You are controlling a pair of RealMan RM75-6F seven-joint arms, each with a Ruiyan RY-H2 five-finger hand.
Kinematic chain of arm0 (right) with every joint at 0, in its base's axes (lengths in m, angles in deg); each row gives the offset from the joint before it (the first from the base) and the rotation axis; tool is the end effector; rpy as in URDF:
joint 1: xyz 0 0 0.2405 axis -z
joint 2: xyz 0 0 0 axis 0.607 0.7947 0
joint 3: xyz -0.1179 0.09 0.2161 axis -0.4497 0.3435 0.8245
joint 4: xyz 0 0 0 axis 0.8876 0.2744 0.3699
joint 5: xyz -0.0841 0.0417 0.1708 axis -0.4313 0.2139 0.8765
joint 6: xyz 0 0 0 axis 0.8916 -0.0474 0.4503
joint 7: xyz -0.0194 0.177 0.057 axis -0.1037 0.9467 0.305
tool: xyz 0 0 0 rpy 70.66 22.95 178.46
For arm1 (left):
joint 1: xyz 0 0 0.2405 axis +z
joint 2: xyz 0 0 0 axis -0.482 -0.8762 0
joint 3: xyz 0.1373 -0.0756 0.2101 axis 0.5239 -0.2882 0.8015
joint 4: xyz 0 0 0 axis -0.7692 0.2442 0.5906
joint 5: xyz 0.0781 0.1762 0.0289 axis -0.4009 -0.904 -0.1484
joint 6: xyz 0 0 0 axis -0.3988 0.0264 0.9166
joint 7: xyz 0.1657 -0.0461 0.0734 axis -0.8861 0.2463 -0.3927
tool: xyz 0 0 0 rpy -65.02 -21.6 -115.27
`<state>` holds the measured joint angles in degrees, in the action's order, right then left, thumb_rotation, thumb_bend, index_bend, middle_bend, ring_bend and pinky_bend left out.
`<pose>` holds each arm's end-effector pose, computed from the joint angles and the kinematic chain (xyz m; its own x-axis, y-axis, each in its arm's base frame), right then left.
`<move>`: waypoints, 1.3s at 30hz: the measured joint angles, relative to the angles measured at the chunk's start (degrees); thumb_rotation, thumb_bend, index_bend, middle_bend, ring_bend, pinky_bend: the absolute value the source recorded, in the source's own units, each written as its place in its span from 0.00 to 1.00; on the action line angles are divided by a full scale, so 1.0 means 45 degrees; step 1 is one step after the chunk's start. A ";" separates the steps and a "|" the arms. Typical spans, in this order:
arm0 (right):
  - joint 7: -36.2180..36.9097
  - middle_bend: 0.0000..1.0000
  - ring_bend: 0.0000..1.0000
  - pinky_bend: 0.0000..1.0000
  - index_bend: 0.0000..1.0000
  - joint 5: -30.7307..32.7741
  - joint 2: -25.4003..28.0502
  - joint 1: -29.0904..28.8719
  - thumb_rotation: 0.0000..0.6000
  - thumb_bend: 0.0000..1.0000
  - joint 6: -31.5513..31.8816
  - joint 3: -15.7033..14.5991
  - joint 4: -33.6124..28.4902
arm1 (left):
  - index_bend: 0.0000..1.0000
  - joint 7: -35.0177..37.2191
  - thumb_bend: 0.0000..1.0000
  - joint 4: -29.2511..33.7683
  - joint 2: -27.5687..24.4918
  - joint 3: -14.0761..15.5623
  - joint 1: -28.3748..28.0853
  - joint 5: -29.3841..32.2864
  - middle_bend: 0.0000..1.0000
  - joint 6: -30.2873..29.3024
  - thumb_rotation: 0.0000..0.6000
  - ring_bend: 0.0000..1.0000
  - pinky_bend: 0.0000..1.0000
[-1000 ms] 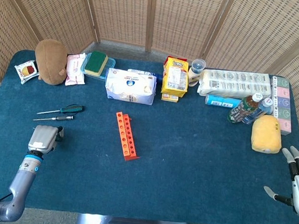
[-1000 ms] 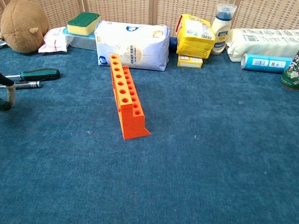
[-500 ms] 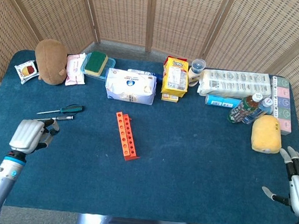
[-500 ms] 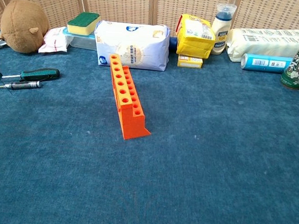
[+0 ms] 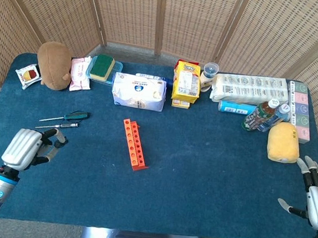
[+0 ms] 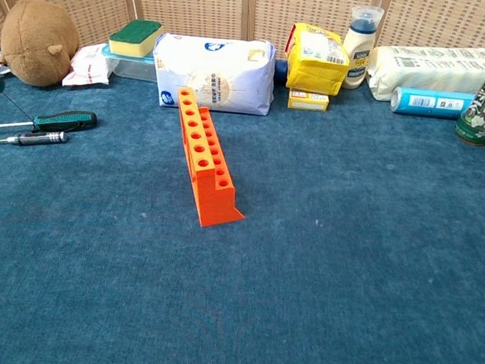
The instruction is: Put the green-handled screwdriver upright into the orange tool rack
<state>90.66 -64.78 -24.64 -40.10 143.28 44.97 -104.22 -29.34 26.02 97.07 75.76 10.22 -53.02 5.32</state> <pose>-0.3153 -0.2153 0.2013 0.3340 -0.0037 0.9426 -0.9410 0.0559 0.3337 -0.1918 0.2747 0.1422 0.1850 0.1485 0.9715 0.9557 -0.2573 -0.1427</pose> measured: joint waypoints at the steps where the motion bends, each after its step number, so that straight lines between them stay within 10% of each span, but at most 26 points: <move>1: 0.0003 0.00 0.00 0.00 0.00 0.0006 0.0002 -0.0001 0.95 0.02 -0.0001 0.0005 0.0003 | 0.54 0.0024 0.39 0.0184 -0.0097 0.0015 -0.0060 -0.0050 1.00 0.0119 1.00 0.96 0.95; 24: -0.0199 0.00 0.00 0.00 0.00 0.0121 -0.0014 -0.0045 0.94 0.02 -0.0143 -0.0004 -0.0050 | 0.55 -0.0818 0.40 0.3971 -0.2228 -0.1130 -0.2365 0.2844 1.00 0.3021 1.00 0.96 0.95; 39: -0.0406 0.00 0.00 0.00 0.00 0.0421 0.0033 -0.0035 0.95 0.02 -0.0249 0.0042 -0.0154 | 0.57 -0.2688 0.41 0.4791 -0.1294 -0.2067 -0.4661 0.6553 1.00 0.3545 1.00 0.96 0.95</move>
<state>88.83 -62.89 -24.50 -40.26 142.16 45.16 -104.91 -41.43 47.57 91.25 66.46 -10.75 -23.52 21.28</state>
